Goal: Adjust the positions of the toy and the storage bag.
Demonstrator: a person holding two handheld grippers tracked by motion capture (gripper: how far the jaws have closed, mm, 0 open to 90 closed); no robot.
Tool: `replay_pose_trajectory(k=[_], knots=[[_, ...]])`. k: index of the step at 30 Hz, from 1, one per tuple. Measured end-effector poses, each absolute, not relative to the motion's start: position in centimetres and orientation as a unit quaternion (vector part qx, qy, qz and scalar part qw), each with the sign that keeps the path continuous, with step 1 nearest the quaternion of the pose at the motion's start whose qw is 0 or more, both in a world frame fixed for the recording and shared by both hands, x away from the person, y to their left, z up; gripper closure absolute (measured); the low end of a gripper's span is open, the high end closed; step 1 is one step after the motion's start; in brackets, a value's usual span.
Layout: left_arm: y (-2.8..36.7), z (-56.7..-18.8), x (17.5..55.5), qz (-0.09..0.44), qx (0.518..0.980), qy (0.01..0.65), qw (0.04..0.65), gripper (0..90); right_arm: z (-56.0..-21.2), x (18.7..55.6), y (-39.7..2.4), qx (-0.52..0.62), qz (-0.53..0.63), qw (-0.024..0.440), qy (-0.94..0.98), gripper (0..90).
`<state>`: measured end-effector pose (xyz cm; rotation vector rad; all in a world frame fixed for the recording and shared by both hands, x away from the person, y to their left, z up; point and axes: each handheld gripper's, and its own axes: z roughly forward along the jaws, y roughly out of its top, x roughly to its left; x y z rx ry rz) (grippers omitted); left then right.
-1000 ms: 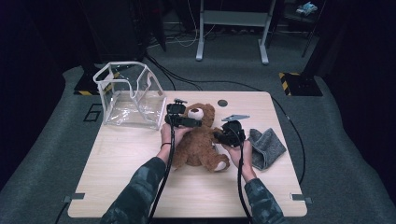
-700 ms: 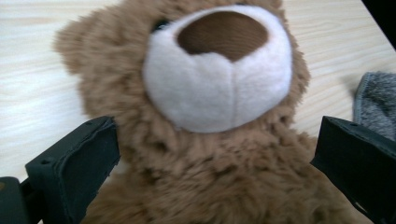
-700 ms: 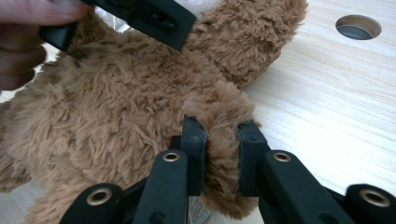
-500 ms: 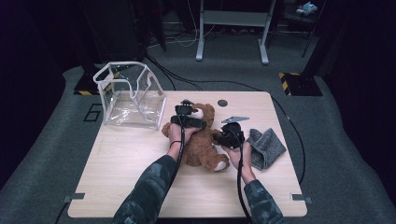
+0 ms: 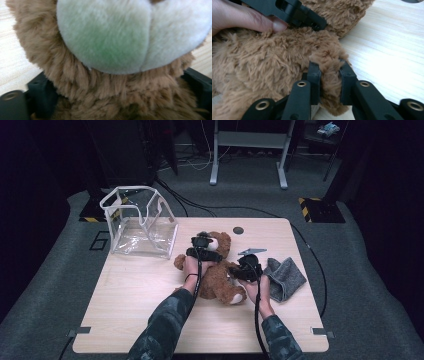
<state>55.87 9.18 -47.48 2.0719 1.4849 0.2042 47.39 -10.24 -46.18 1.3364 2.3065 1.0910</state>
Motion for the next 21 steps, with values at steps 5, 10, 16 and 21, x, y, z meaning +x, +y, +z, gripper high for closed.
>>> replay_pose_trajectory(k=[5,10,16,21], knots=[[9.3,-47.6,55.4,0.084,0.767,0.556,0.310,22.3,-45.5,46.4,-11.0,0.470,0.360,0.160,0.790,49.6],[9.8,-47.6,55.2,0.082,0.767,0.551,0.319,30.7,-44.8,43.8,-13.3,0.486,0.354,0.187,0.777,25.5],[10.0,-47.6,55.1,0.086,0.766,0.548,0.326,35.4,-46.1,39.7,-17.0,0.498,0.352,0.214,0.763,8.4],[10.3,-47.5,55.1,0.083,0.765,0.544,0.334,41.7,-49.2,36.3,-17.4,0.478,0.369,0.181,0.776,0.0]])
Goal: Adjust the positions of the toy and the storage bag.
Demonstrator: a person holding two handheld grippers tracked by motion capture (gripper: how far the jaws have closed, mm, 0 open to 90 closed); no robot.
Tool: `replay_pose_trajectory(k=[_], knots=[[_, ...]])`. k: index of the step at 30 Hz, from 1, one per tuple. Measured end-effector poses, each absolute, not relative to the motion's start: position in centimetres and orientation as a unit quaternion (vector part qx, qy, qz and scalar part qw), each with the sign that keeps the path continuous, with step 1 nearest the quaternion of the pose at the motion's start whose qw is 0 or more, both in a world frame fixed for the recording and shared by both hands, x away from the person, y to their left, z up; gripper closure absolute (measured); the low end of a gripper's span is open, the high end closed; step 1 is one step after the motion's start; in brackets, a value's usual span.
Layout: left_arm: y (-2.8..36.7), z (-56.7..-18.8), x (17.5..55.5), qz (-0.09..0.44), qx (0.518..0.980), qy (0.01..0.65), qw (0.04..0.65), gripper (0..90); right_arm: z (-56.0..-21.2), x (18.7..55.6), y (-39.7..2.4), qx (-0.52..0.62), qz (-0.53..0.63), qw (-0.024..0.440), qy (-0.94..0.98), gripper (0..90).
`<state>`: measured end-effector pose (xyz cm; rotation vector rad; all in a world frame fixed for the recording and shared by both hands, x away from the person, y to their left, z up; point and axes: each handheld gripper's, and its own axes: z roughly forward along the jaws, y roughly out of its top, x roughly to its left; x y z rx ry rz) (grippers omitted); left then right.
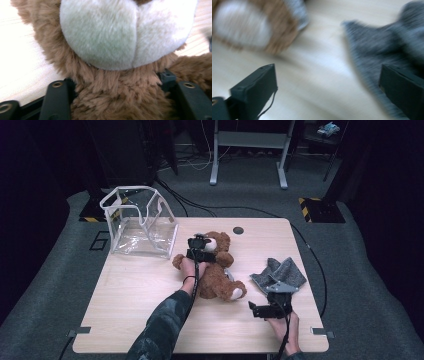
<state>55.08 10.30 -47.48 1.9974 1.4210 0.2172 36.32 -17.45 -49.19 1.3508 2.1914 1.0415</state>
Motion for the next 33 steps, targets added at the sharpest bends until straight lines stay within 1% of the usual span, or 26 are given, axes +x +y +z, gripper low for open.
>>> replay_pose_trajectory(k=[5,11,12,17,19,25,33], knots=[[10.4,-47.3,54.7,0.085,0.763,0.542,0.343,47.4,-51.6,36.0,-15.9,0.450,0.357,0.175,0.800,0.0],[10.9,-47.2,54.4,0.082,0.759,0.538,0.357,50.6,-52.6,36.6,-15.4,0.445,0.340,0.179,0.809,0.0],[11.0,-47.0,54.3,0.082,0.763,0.533,0.356,51.3,-52.7,36.7,-15.1,0.442,0.336,0.193,0.809,0.0],[11.5,-46.5,53.9,0.080,0.758,0.531,0.370,52.4,-52.8,36.9,-15.1,0.435,0.329,0.194,0.815,0.0],[11.6,-46.2,53.7,0.081,0.760,0.527,0.372,52.8,-52.8,37.1,-15.3,0.441,0.333,0.185,0.813,0.3],[11.9,-45.2,53.0,0.082,0.759,0.515,0.390,53.5,-52.9,37.2,-15.4,0.441,0.336,0.188,0.811,1.3],[12.7,-43.2,52.1,0.098,0.755,0.498,0.416,54.5,-52.9,37.0,-15.2,0.447,0.338,0.184,0.808,2.4]])
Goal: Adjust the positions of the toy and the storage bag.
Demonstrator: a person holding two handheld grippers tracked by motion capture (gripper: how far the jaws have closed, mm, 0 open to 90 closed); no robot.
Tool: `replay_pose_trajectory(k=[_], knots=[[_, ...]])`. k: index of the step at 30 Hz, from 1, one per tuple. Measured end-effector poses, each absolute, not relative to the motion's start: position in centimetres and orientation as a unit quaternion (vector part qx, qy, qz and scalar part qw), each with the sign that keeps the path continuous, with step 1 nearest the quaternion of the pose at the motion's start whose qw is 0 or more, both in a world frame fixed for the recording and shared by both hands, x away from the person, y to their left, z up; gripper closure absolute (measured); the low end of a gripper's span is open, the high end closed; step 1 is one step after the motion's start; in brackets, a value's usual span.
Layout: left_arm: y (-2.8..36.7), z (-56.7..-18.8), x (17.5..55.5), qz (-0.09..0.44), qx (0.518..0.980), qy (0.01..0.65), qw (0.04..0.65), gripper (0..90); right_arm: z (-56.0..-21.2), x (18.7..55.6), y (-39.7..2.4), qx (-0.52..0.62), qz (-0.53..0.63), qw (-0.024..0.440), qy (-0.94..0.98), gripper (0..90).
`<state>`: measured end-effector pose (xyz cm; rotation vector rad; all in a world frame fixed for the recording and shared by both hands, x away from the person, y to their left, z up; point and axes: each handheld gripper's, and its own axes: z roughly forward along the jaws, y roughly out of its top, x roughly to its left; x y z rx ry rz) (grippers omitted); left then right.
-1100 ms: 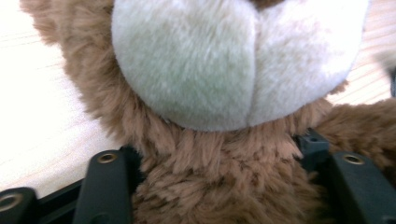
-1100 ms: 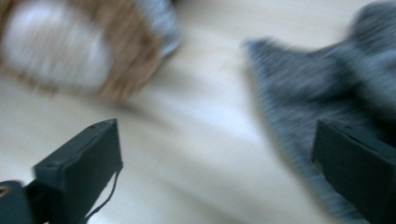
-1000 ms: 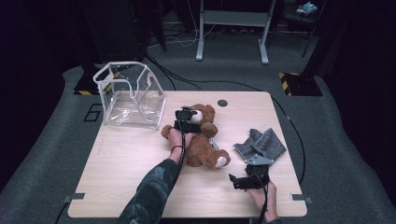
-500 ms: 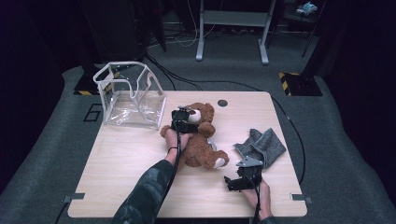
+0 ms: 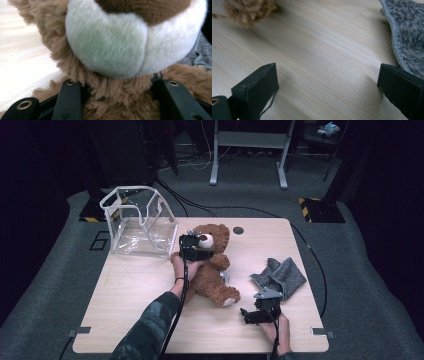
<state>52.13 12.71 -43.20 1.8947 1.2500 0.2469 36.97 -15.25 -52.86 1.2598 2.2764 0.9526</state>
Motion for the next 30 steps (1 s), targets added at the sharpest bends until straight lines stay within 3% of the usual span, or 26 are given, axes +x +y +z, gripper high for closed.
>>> replay_pose_trajectory(k=[12,30], knots=[[14.8,-40.8,50.9,0.117,0.751,0.476,0.442,55.1,-52.9,37.0,-15.4,0.441,0.337,0.186,0.811,2.8],[18.9,-37.7,49.5,0.120,0.771,0.462,0.421,55.1,-52.9,37.0,-15.4,0.439,0.340,0.187,0.810,3.4]])
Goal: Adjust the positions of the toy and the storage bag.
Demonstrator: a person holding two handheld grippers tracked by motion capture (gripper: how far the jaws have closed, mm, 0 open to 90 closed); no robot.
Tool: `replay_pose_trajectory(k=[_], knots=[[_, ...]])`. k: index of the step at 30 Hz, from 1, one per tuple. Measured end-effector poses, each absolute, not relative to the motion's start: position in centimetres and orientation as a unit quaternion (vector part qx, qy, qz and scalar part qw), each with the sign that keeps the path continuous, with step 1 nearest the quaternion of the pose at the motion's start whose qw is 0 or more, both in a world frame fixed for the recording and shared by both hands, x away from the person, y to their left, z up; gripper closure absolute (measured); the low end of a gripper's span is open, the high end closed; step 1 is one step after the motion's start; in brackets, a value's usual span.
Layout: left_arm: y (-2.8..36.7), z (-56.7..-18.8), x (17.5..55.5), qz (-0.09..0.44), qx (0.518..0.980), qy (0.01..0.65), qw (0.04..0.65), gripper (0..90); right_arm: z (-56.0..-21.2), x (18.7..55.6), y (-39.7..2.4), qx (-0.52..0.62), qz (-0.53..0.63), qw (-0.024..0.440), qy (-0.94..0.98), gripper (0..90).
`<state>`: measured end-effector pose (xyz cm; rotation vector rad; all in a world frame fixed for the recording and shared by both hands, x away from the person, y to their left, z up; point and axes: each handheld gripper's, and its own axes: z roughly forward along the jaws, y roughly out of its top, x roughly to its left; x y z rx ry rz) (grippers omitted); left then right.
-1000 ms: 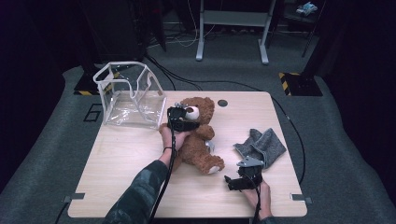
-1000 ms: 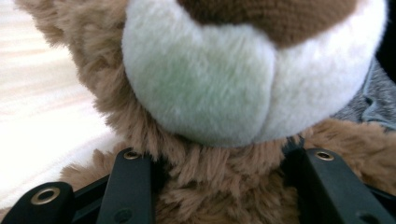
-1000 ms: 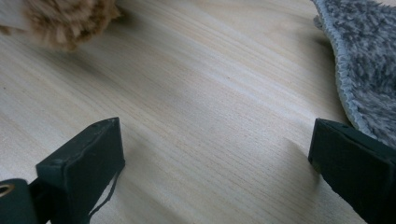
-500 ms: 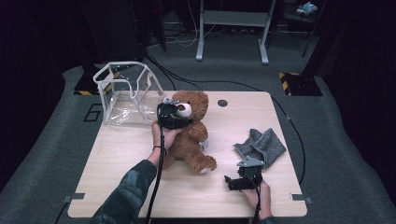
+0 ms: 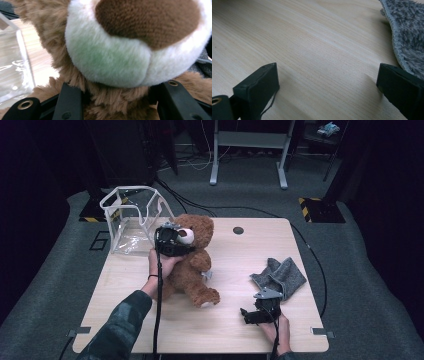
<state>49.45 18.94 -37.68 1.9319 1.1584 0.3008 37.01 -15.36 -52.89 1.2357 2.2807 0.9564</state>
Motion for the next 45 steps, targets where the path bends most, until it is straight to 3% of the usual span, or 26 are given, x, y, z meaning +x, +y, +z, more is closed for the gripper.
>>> replay_pose_trajectory(k=[16,34,45], knots=[[25.1,-35.7,46.8,0.140,0.771,0.479,0.394,55.0,-52.9,36.9,-15.3,0.439,0.342,0.186,0.810,3.7],[32.0,-36.4,43.7,0.141,0.765,0.519,0.355,54.9,-52.9,36.9,-15.4,0.433,0.340,0.187,0.814,3.6],[35.1,-38.9,42.8,0.092,0.770,0.551,0.308,54.6,-52.9,36.9,-15.4,0.435,0.339,0.186,0.813,3.6]])
